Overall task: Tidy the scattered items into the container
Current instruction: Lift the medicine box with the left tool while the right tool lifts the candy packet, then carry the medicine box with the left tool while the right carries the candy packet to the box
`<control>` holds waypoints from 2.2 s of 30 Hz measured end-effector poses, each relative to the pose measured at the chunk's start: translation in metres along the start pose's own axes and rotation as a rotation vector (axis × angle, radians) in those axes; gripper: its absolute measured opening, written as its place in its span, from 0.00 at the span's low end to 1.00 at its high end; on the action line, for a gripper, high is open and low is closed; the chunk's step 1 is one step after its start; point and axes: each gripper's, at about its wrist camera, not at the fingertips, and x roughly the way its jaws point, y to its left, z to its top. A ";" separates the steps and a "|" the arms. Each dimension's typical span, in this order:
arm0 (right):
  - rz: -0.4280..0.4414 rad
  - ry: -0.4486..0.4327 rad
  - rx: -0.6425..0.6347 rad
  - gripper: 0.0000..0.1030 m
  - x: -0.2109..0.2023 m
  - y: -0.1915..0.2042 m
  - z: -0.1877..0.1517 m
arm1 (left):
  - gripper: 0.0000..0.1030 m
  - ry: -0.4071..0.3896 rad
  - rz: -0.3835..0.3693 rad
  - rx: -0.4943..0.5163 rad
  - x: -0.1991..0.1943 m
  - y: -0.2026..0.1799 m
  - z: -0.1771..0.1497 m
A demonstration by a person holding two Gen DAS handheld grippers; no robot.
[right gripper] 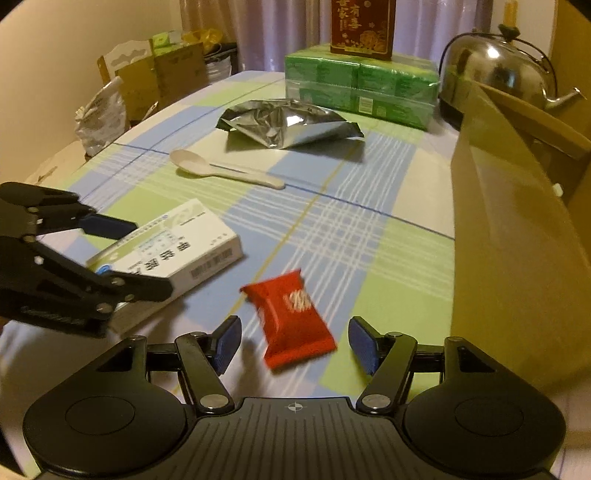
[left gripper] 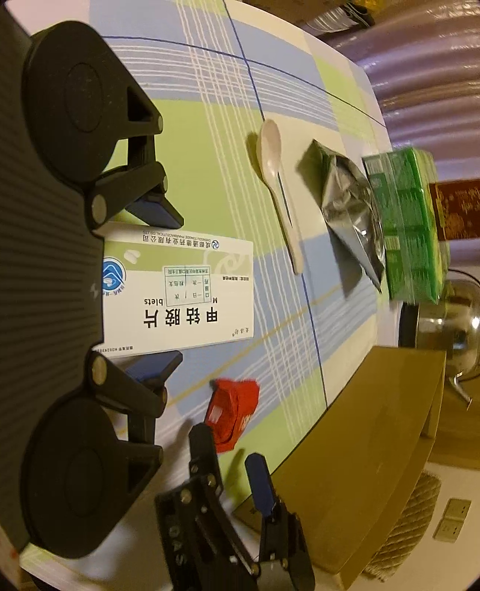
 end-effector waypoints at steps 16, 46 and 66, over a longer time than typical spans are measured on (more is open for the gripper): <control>-0.009 0.005 0.034 0.26 -0.011 0.013 -0.010 | 0.66 0.033 -0.015 0.019 0.007 -0.007 -0.001; -0.075 -0.026 0.060 0.25 -0.033 0.026 -0.036 | 0.65 -0.006 -0.010 0.023 0.003 -0.015 0.002; -0.114 -0.052 0.115 0.24 -0.076 0.024 -0.051 | 0.65 0.007 -0.032 -0.011 -0.017 -0.023 -0.009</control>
